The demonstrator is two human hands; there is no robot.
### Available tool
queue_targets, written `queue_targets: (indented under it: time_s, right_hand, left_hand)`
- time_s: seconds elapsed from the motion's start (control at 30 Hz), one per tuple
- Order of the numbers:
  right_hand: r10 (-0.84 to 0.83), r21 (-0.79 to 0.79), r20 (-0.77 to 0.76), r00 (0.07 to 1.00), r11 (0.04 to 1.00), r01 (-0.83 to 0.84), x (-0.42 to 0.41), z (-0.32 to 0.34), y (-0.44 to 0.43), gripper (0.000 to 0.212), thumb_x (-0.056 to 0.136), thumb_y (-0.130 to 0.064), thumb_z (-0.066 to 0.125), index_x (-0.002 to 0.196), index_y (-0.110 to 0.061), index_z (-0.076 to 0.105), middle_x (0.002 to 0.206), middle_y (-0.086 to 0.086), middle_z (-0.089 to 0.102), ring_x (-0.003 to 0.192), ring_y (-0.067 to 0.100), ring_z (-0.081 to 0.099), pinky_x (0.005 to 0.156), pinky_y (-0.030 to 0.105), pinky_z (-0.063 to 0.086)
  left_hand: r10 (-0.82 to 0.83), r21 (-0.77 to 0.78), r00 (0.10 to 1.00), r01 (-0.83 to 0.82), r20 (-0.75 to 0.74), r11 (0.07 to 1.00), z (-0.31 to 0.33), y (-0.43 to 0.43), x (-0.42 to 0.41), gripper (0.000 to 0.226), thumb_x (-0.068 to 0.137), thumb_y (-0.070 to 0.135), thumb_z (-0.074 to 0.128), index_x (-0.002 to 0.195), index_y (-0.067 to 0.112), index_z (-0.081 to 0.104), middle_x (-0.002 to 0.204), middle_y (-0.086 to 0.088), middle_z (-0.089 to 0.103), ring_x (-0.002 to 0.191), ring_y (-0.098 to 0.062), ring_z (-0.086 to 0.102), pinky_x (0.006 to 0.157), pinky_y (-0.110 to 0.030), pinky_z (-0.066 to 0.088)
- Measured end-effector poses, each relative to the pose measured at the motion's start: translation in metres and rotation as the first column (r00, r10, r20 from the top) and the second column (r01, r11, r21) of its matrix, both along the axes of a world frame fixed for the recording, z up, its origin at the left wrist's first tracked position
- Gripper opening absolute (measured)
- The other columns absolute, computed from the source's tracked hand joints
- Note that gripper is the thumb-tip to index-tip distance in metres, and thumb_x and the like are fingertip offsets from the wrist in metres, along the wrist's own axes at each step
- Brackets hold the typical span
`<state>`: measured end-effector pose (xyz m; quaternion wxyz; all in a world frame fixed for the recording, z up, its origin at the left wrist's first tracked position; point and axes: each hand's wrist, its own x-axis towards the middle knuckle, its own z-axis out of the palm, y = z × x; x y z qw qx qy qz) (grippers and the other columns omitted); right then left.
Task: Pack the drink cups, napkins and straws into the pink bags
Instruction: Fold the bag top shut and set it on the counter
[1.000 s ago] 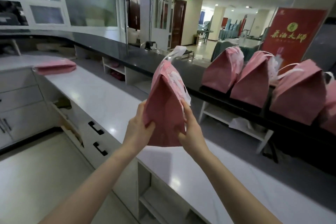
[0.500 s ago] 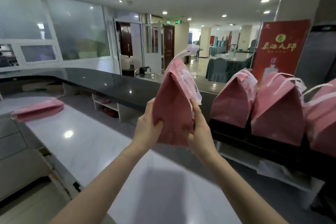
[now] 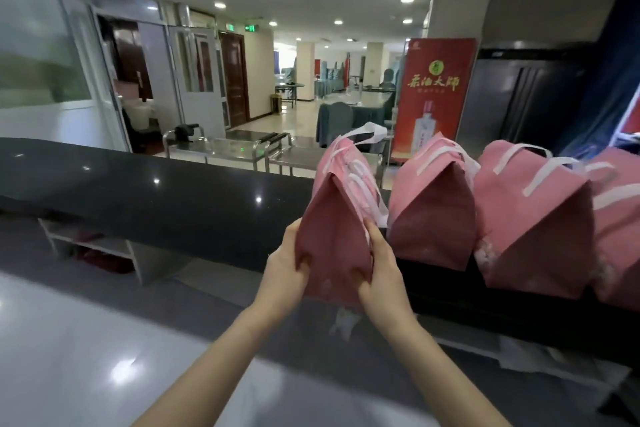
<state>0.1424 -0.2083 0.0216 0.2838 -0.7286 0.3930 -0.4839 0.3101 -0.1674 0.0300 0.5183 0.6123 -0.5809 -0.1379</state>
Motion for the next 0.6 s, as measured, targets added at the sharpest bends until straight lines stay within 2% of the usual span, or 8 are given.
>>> queue_targets:
  time_s: [0.07, 0.17, 0.23, 0.33, 0.5, 0.6]
  right_hand:
    - [-0.060, 0.000, -0.011, 0.998, 0.998, 0.060, 0.012, -0.001, -0.015, 0.097, 0.077, 0.008, 0.056, 0.143, -0.055, 0.022, 0.135, -0.020, 0.036, 0.117, -0.021, 0.037, 0.085, -0.007, 0.027]
    - [-0.135, 0.003, -0.044, 0.990, 0.991, 0.135, 0.029, -0.001, -0.041, 0.101, 0.077, 0.009, 0.055, 0.142, -0.060, 0.018, 0.129, -0.030, 0.034, 0.111, -0.032, 0.031, 0.081, -0.008, 0.029]
    - [-0.191, 0.025, -0.058, 0.980, 0.981, 0.193, 0.038, -0.001, -0.056, 0.100, 0.079, 0.007, 0.053, 0.140, -0.063, 0.016, 0.126, -0.030, 0.034, 0.106, -0.022, 0.040, 0.084, -0.002, 0.032]
    - [-0.284, 0.043, -0.082, 0.955, 0.957, 0.288, 0.052, 0.001, -0.077, 0.094, 0.080, 0.006, 0.051, 0.141, -0.057, 0.017, 0.120, -0.016, 0.038, 0.099, -0.011, 0.037, 0.087, 0.008, 0.031]
    - [-0.370, -0.016, -0.132, 0.920, 0.929, 0.371, 0.066, -0.002, -0.105, 0.093, 0.077, 0.011, 0.049, 0.148, -0.041, 0.019, 0.122, -0.006, 0.043, 0.097, -0.014, 0.030, 0.084, -0.005, 0.021]
    - [-0.414, 0.000, -0.159, 0.896, 0.908, 0.419, 0.069, -0.002, -0.112, 0.092, 0.080, 0.009, 0.050, 0.149, -0.042, 0.015, 0.134, 0.002, 0.046, 0.108, 0.004, 0.043, 0.089, 0.011, 0.029]
  left_hand:
    - [-0.064, 0.013, 0.998, 0.064, 0.003, 0.998, -0.003, -0.022, 0.015, 0.075, 0.086, 0.003, 0.048, 0.130, 0.060, 0.027, 0.098, 0.013, 0.064, 0.087, 0.008, 0.061, 0.067, -0.007, 0.045]
    - [-0.146, 0.019, 0.989, 0.145, 0.023, 0.989, -0.004, -0.054, 0.034, 0.076, 0.088, 0.004, 0.048, 0.135, 0.059, 0.022, 0.110, 0.004, 0.064, 0.095, -0.001, 0.061, 0.078, -0.023, 0.049]
    - [-0.185, 0.010, 0.982, 0.185, 0.026, 0.983, -0.004, -0.071, 0.041, 0.076, 0.088, 0.003, 0.048, 0.138, 0.054, 0.022, 0.115, 0.003, 0.062, 0.099, -0.004, 0.061, 0.082, -0.026, 0.049]
    - [-0.235, -0.004, 0.972, 0.235, 0.020, 0.972, -0.003, -0.095, 0.050, 0.072, 0.088, 0.001, 0.046, 0.140, 0.046, 0.026, 0.125, 0.002, 0.057, 0.108, -0.013, 0.059, 0.091, -0.032, 0.049]
    - [-0.256, -0.016, 0.966, 0.257, 0.039, 0.966, -0.005, -0.128, 0.061, 0.068, 0.086, -0.001, 0.045, 0.141, 0.036, 0.029, 0.130, -0.003, 0.055, 0.111, -0.019, 0.057, 0.094, -0.038, 0.048]
    - [-0.276, -0.012, 0.961, 0.276, 0.035, 0.961, -0.007, -0.141, 0.063, 0.065, 0.087, 0.001, 0.044, 0.140, 0.036, 0.030, 0.130, -0.002, 0.055, 0.109, -0.019, 0.057, 0.091, -0.034, 0.047]
